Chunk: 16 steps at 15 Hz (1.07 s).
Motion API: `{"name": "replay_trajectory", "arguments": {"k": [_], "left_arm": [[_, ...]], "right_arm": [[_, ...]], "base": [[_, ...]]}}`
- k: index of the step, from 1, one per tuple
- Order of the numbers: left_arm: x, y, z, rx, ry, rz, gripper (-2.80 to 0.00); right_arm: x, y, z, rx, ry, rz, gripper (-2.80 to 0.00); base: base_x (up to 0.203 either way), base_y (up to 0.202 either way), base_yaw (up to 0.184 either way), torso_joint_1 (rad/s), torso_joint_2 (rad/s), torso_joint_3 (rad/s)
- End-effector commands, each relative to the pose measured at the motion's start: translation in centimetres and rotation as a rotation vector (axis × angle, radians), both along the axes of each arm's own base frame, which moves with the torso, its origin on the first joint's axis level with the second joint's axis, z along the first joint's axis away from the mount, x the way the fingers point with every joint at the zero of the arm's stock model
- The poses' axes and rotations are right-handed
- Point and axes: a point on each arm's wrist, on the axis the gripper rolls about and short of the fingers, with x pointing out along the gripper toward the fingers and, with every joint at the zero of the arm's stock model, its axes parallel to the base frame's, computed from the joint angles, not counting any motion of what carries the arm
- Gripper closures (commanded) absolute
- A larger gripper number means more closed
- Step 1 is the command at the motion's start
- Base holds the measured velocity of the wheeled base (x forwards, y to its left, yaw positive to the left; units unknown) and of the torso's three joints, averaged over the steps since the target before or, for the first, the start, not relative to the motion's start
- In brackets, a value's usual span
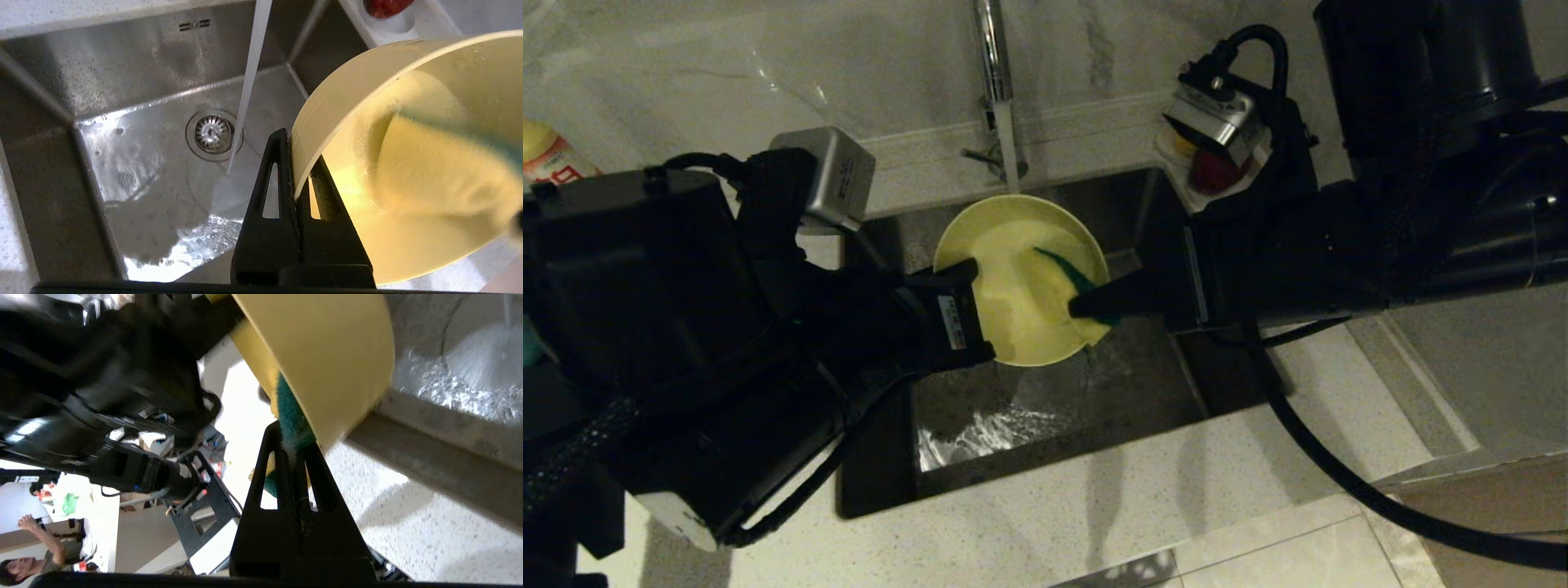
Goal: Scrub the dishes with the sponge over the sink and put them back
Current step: Wipe the bowl
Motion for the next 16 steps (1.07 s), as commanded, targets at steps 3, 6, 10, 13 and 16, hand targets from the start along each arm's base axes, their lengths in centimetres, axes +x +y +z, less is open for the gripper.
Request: {"name": "replay_trajectory", "arguments": {"k": [3, 6, 10, 13, 16], "left_arm": [[0.0, 0.0, -1.0, 0.016, 0.016, 0.002, 0.00], [0.3, -0.3, -1.1, 0.021, 0.015, 0.003, 0.00], [0.6, 0.0, -1.8, 0.034, 0.032, 0.017, 0.00], [1.7, 0.6, -2.3, 0.029, 0.054, 0.063, 0.00], [3.6, 1.0, -3.5, 0.029, 0.111, 0.128, 0.00]], "right_arm": [[0.0, 0.2, 1.7, 0.048, -0.042, 0.009, 0.00], [-0.7, 1.7, 1.7, 0.046, -0.043, 0.055, 0.00], [-1.8, 1.5, 2.7, 0.071, -0.065, 0.079, 0.00], [-3.5, -0.6, 4.2, 0.095, -0.087, 0.078, 0.00], [-5.4, -3.0, 5.5, 0.108, -0.105, 0.073, 0.00]], "base": [[0.000, 0.000, 0.000, 0.000, 0.00, 0.000], [0.000, 0.000, 0.000, 0.000, 0.00, 0.000], [0.000, 0.000, 0.000, 0.000, 0.00, 0.000], [0.000, 0.000, 0.000, 0.000, 0.00, 0.000], [0.000, 0.000, 0.000, 0.000, 0.00, 0.000]]}}
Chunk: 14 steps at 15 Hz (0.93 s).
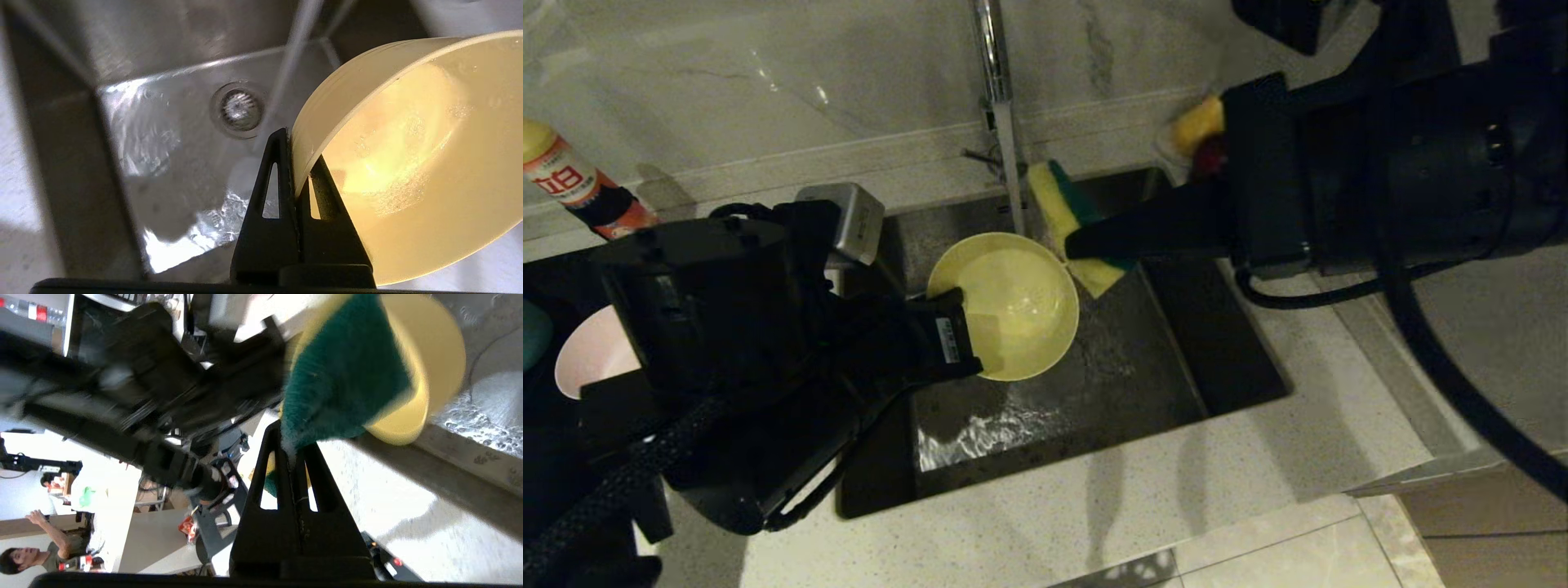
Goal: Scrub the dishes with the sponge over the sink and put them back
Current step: Wipe the bowl, then rinse the bowl
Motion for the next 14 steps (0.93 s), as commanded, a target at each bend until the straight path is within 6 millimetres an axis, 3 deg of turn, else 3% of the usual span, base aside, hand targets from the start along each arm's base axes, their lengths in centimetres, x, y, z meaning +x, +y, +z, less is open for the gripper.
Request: {"name": "replay_trajectory", "arguments": {"k": [1, 4, 8, 12, 14], "left_arm": [[1.9, 0.4, -1.4, 0.026, 0.064, 0.062, 0.00], [3.4, 0.4, -1.4, -0.025, 0.219, 0.106, 0.00], [5.5, 0.5, 1.1, -0.195, 0.484, 0.096, 0.00], [10.4, 1.0, 0.5, -0.279, 0.693, 0.151, 0.00], [11.4, 1.2, -0.1, -0.313, 0.756, 0.173, 0.00]], "right_arm": [[-2.0, -2.7, 1.8, 0.042, -0.035, -0.005, 0.00], [-3.1, -5.1, 2.3, 0.047, -0.041, -0.044, 0.00], [-3.1, -7.4, 0.5, 0.004, -0.006, -0.117, 0.00], [-3.3, -7.9, -0.1, -0.008, 0.007, -0.128, 0.00], [-3.3, -7.9, -0.3, -0.009, 0.011, -0.127, 0.00]], "base": [[0.000, 0.000, 0.000, 0.000, 0.00, 0.000], [0.000, 0.000, 0.000, 0.000, 0.00, 0.000], [0.000, 0.000, 0.000, 0.000, 0.00, 0.000], [0.000, 0.000, 0.000, 0.000, 0.00, 0.000], [0.000, 0.000, 0.000, 0.000, 0.00, 0.000]]}}
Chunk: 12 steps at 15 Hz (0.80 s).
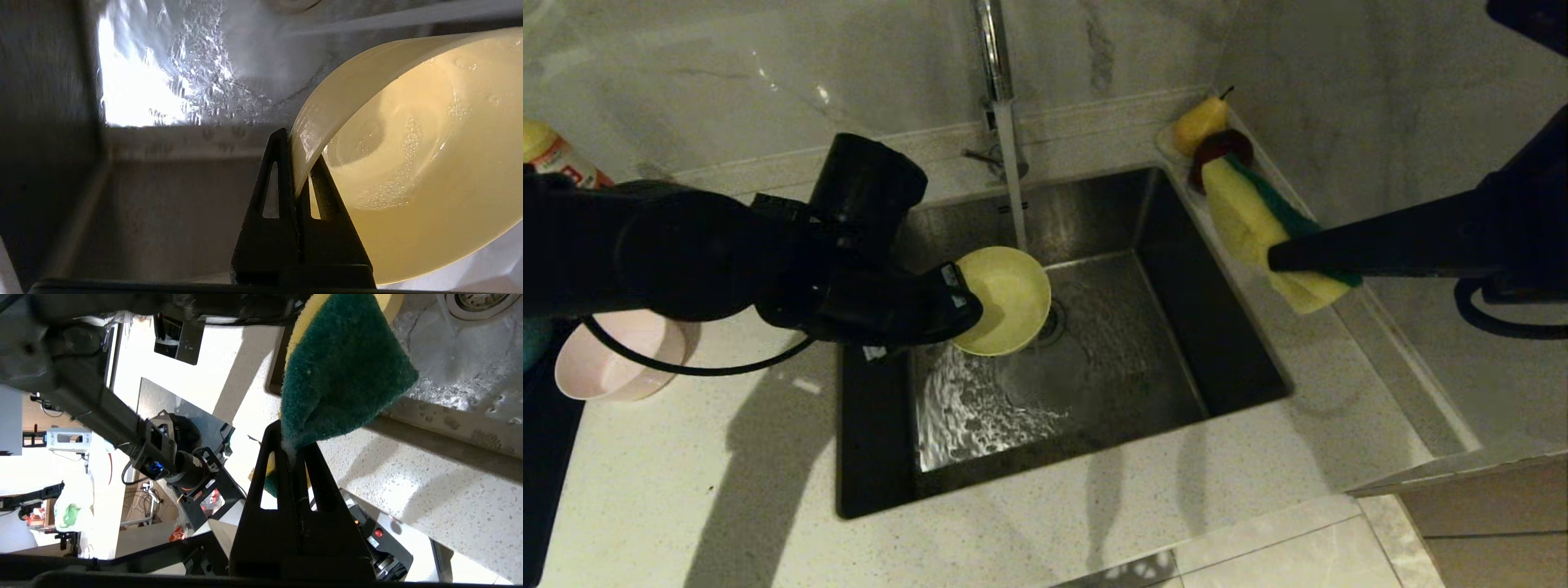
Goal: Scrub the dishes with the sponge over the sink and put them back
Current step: Rinse the bowl
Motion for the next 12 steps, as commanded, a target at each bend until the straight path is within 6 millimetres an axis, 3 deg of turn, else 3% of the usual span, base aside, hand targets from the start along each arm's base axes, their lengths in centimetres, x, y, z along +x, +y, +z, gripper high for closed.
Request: {"name": "replay_trajectory", "arguments": {"k": [1, 12], "left_arm": [[2.1, -0.2, -1.3, -0.007, 0.053, 0.020, 0.00], [5.3, -1.7, -2.1, -0.032, 0.041, 0.032, 0.00]], "right_arm": [[-0.2, -0.1, -0.3, 0.000, 0.004, 0.001, 0.00], [-0.6, -0.5, -1.3, 0.000, 0.001, 0.000, 0.00]], "base": [[0.000, 0.000, 0.000, 0.000, 0.00, 0.000], [0.000, 0.000, 0.000, 0.000, 0.00, 0.000]]}}
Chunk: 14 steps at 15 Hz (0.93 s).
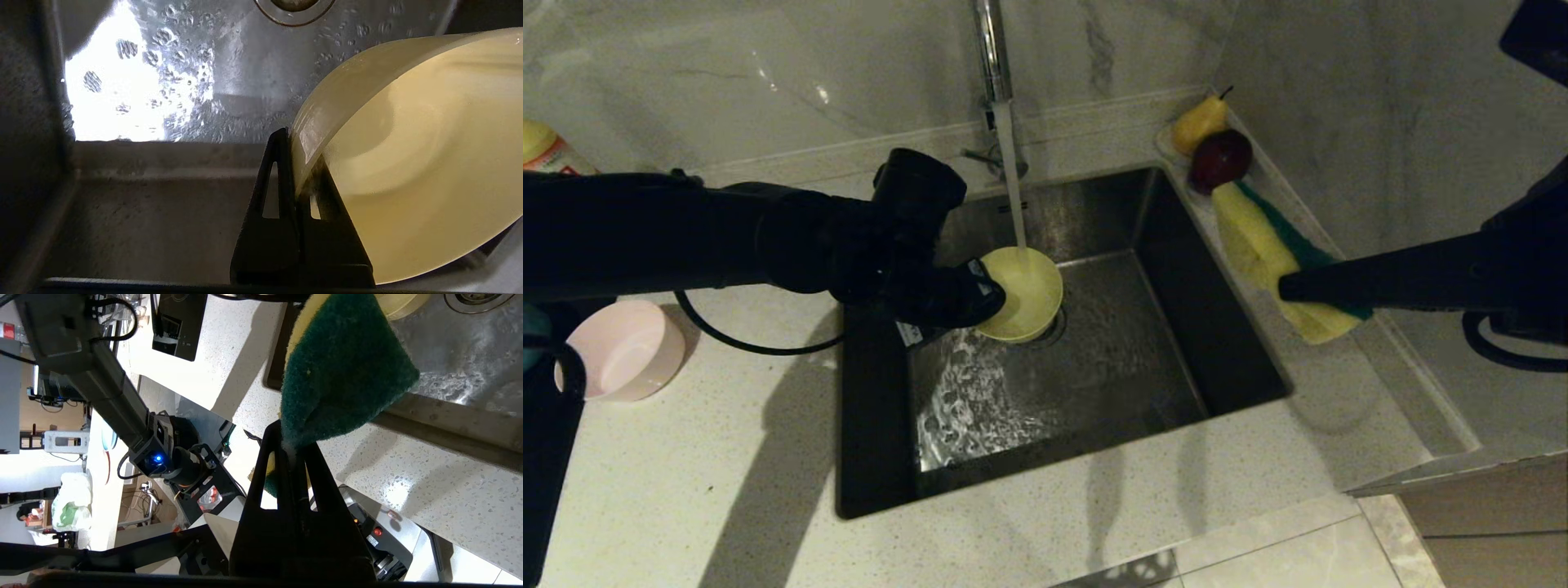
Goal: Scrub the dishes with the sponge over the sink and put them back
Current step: Rinse the bowl
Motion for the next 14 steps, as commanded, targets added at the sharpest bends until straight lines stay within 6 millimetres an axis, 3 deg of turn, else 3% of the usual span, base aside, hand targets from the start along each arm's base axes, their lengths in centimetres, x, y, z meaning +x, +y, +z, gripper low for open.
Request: {"name": "replay_trajectory", "arguments": {"k": [1, 4, 14], "left_arm": [[1.0, -0.5, -1.0, 0.005, 0.015, 0.007, 0.00], [1.5, -0.5, -1.4, 0.006, 0.030, 0.017, 0.00], [0.0, 0.4, -0.7, 0.016, 0.035, 0.028, 0.00]], "right_arm": [[-0.1, -0.1, 0.0, 0.002, -0.001, 0.003, 0.00], [-0.5, -0.4, 1.4, 0.045, -0.048, 0.004, 0.00], [-1.8, -1.6, 1.4, 0.057, -0.061, 0.002, 0.00]], "base": [[0.000, 0.000, 0.000, 0.000, 0.00, 0.000], [0.000, 0.000, 0.000, 0.000, 0.00, 0.000], [0.000, 0.000, 0.000, 0.000, 0.00, 0.000]]}}
